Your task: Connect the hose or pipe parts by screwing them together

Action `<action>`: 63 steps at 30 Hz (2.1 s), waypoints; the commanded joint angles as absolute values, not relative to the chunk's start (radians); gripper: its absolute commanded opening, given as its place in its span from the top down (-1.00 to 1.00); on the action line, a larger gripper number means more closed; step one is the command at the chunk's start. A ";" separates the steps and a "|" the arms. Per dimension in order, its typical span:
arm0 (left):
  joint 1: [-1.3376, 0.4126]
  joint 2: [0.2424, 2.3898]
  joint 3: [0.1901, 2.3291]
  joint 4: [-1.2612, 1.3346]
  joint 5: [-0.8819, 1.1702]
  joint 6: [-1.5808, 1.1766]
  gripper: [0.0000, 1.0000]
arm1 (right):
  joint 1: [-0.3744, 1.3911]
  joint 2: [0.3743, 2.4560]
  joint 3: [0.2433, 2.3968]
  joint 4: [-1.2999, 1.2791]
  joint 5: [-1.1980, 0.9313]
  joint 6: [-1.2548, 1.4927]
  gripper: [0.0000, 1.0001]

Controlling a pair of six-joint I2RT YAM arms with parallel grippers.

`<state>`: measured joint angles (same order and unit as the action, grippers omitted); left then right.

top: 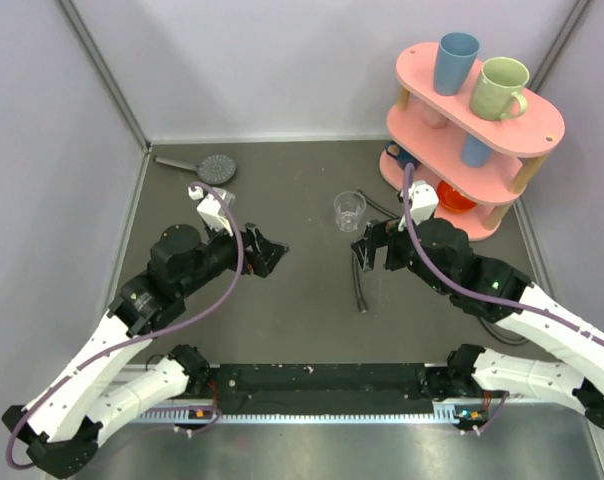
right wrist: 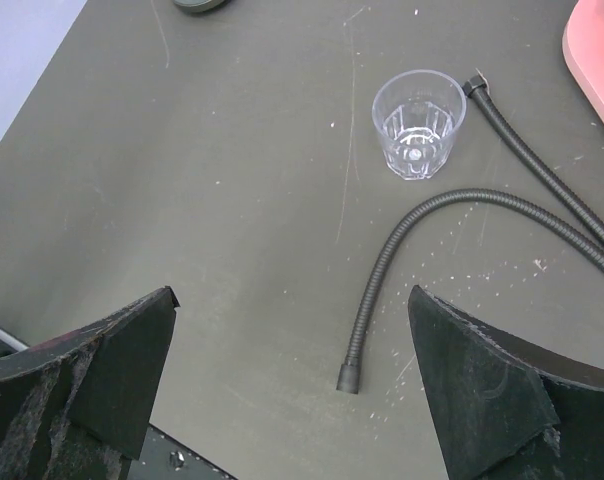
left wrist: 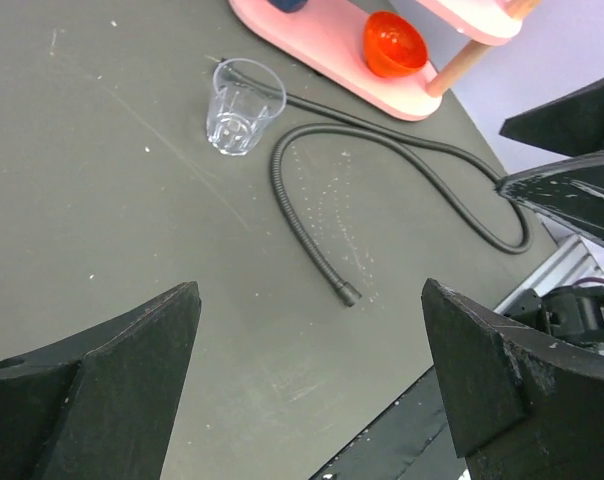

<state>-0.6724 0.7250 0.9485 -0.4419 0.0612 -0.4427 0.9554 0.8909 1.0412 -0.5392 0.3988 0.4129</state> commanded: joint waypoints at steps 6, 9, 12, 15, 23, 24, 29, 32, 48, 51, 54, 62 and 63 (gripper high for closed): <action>-0.675 0.836 1.075 -0.555 -0.274 -0.462 -0.92 | 0.962 0.842 1.009 -0.508 0.394 0.428 -0.98; -0.663 0.952 1.114 -0.542 -0.420 -0.443 -0.91 | 0.962 0.825 0.986 -0.494 0.388 0.420 -0.98; -0.576 1.067 1.169 -0.511 -0.433 -0.430 -0.87 | 0.962 0.807 0.976 -0.486 0.368 0.410 -0.98; -0.424 1.187 1.224 -0.457 -0.267 -0.443 -0.83 | 0.962 0.779 0.965 -0.480 0.342 0.402 -0.98; -0.167 1.449 1.237 -0.195 -0.052 -0.575 -0.73 | 0.962 0.674 0.933 -0.446 0.218 0.318 -0.98; -0.134 1.492 1.232 -0.166 -0.025 -0.595 -0.72 | 0.962 0.661 0.930 -0.445 0.209 0.299 -0.98; -0.025 1.632 1.229 -0.069 0.035 -0.711 -0.65 | 0.962 0.624 0.917 -0.419 0.198 0.247 -0.98; 0.033 1.704 1.181 0.067 0.081 -0.808 -0.44 | 0.962 0.633 0.922 -0.417 0.213 0.230 -0.98; 0.167 2.071 1.341 0.278 0.029 -0.893 -0.40 | 0.963 0.779 0.953 -0.370 0.253 0.163 -0.96; 0.181 2.141 1.448 0.198 0.009 -0.896 -0.40 | 0.962 0.814 0.946 -0.357 0.267 0.147 -0.96; 0.187 2.218 1.574 0.141 -0.025 -0.903 -0.40 | 0.962 0.845 0.945 -0.344 0.291 0.132 -0.96; 0.198 2.316 1.767 0.029 -0.150 -0.948 -0.36 | 0.962 0.914 0.971 -0.324 0.325 0.100 -0.95; 0.196 2.322 1.770 0.031 -0.162 -0.951 -0.36 | 0.962 0.920 0.973 -0.319 0.330 0.098 -0.95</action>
